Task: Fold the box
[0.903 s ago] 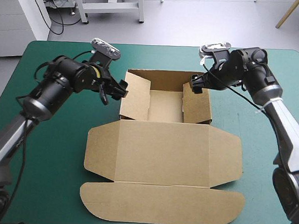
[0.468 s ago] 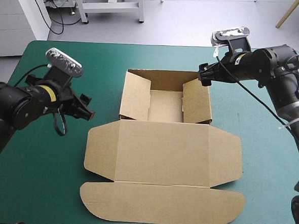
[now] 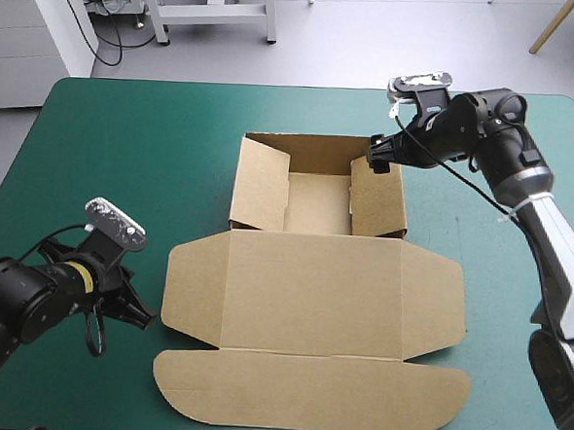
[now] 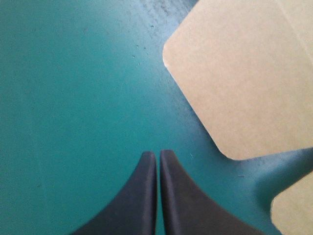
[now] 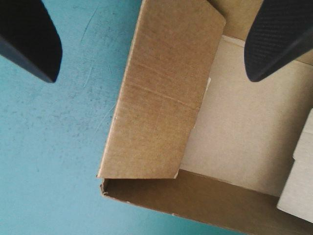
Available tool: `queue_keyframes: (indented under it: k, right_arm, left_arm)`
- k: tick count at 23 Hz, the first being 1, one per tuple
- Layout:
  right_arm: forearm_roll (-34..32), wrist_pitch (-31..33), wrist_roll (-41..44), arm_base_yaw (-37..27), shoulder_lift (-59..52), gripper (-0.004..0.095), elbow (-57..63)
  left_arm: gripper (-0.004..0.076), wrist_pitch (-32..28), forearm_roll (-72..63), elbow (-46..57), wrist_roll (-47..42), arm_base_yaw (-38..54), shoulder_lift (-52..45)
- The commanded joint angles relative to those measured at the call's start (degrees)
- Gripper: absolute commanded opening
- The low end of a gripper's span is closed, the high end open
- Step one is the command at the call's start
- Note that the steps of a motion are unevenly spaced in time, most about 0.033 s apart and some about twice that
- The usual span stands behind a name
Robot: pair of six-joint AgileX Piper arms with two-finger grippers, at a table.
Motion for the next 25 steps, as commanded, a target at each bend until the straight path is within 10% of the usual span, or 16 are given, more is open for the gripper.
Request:
queue_keyframes:
  k: [1, 7, 12, 16, 25]
  right_arm:
    - [0.39, -2.46, 0.8, -0.38, 1.35, 0.0913, -1.21]
    - [2.63, -2.46, 0.92, -0.38, 8.08, 0.0807, -1.21]
    - [2.78, -2.32, 0.92, -0.38, 10.7, 0.0492, -1.21]
    - [1.86, -2.32, 0.92, -0.38, 11.53, -0.0007, -1.21]
    - [0.12, -5.18, -0.59, -0.69, 10.54, -0.0019, -2.35]
  left_arm:
    - [-0.0009, -3.97, 0.58, 2.84, -0.08, -0.29, -3.54]
    - [-0.001, -3.67, 0.35, 7.5, -0.08, -0.29, -5.61]
    - [-0.0009, -4.94, 0.35, 9.22, -0.08, -0.29, -5.61]
    - [-0.001, -6.55, 0.35, 10.04, -0.08, -0.29, -5.61]
    - [-0.0009, -6.58, 0.55, 10.09, -0.08, -0.29, -5.61]
